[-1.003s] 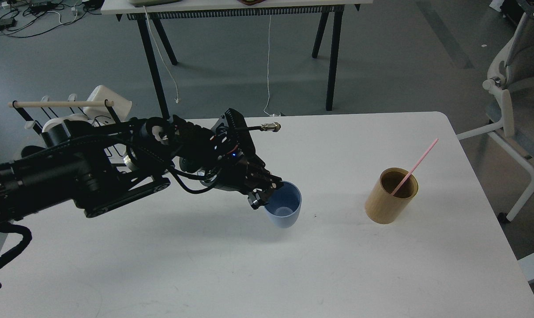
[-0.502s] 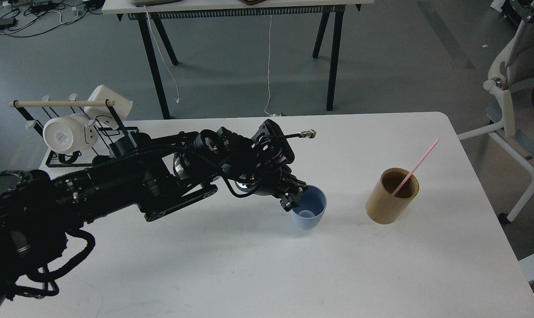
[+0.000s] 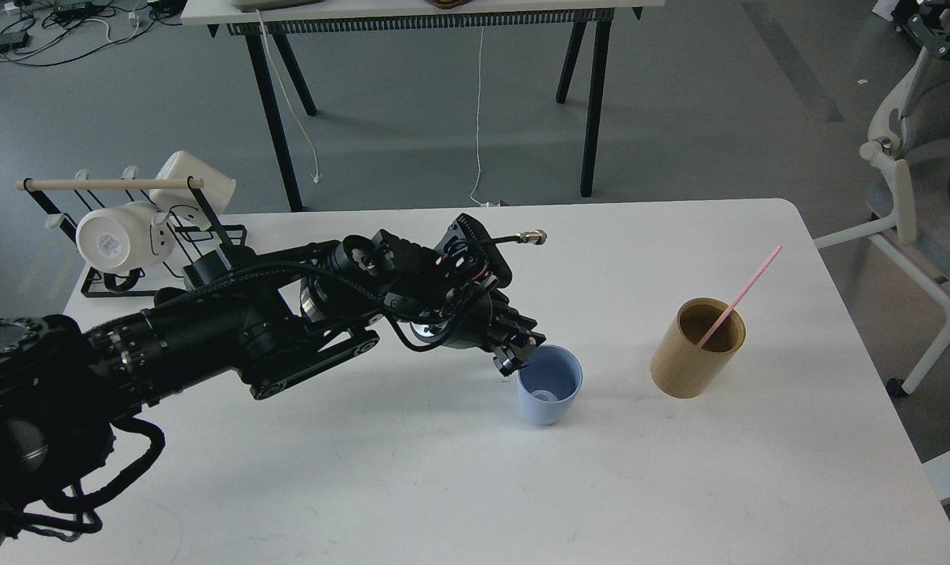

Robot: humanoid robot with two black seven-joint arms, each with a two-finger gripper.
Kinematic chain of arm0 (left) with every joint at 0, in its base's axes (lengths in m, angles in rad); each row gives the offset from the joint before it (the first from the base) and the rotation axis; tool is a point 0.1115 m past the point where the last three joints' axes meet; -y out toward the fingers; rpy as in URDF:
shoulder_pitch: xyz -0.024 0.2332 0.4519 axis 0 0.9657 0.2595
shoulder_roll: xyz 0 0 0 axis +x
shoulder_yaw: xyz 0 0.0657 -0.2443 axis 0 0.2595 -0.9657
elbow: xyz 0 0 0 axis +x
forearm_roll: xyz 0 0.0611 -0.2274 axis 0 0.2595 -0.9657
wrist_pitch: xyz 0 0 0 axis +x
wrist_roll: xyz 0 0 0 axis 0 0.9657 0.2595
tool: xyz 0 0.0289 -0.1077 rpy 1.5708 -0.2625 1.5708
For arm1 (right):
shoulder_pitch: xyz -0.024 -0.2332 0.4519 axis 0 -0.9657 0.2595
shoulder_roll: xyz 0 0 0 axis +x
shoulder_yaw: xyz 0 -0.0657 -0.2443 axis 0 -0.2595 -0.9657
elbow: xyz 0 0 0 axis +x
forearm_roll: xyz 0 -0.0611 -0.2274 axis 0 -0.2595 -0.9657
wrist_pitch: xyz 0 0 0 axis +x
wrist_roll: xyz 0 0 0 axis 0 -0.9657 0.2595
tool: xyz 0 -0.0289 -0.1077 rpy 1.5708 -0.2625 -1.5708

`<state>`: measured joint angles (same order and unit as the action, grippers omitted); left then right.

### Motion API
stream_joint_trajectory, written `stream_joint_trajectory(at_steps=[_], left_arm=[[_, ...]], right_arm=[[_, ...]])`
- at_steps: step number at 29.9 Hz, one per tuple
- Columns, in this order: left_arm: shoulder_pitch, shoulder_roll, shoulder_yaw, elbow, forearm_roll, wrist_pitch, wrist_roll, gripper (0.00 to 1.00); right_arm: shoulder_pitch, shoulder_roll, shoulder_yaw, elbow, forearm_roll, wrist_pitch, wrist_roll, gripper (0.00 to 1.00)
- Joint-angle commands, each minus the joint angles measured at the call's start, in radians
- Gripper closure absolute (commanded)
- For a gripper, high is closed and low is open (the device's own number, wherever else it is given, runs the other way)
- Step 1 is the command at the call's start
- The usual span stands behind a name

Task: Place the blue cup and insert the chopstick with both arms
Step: 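Release the blue cup and raise the left arm away, then reach the right gripper to the pink stick and grasp it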

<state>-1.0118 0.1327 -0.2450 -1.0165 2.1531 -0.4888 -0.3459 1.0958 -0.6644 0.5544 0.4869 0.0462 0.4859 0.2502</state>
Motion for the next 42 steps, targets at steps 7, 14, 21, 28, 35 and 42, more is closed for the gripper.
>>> stream_joint_trajectory(at_steps=[7, 14, 21, 28, 35, 42], left_arm=[[0.015, 0.097, -0.299, 0.006, -0.418, 0.000, -0.028, 0.00], [0.024, 0.128, -0.382, 0.042, -0.786, 0.000, -0.068, 0.00], [0.025, 0.120, -0.444, 0.240, -1.299, 0.000, -0.102, 0.00], [0.025, 0.127, -0.439, 0.384, -1.784, 0.000, -0.090, 0.00], [0.035, 0.127, -0.441, 0.443, -2.085, 0.000, -0.044, 0.00], [0.042, 0.124, -0.445, 0.487, -2.220, 0.000, -0.030, 0.00]], right_arm=[[-0.100, -0.196, -0.002, 0.355, -0.070, -0.065, 0.001, 0.00], [-0.174, -0.351, -0.047, 0.610, -0.282, -0.236, 0.009, 0.00], [-0.264, -0.494, -0.082, 0.801, -0.474, -0.345, 0.023, 0.01], [-0.437, -0.625, -0.094, 1.005, -0.627, -0.463, 0.032, 0.01], [-0.511, -0.626, -0.279, 1.073, -0.903, -0.720, 0.077, 0.02], [-0.513, -0.486, -0.444, 1.050, -1.111, -0.895, 0.078, 0.03]])
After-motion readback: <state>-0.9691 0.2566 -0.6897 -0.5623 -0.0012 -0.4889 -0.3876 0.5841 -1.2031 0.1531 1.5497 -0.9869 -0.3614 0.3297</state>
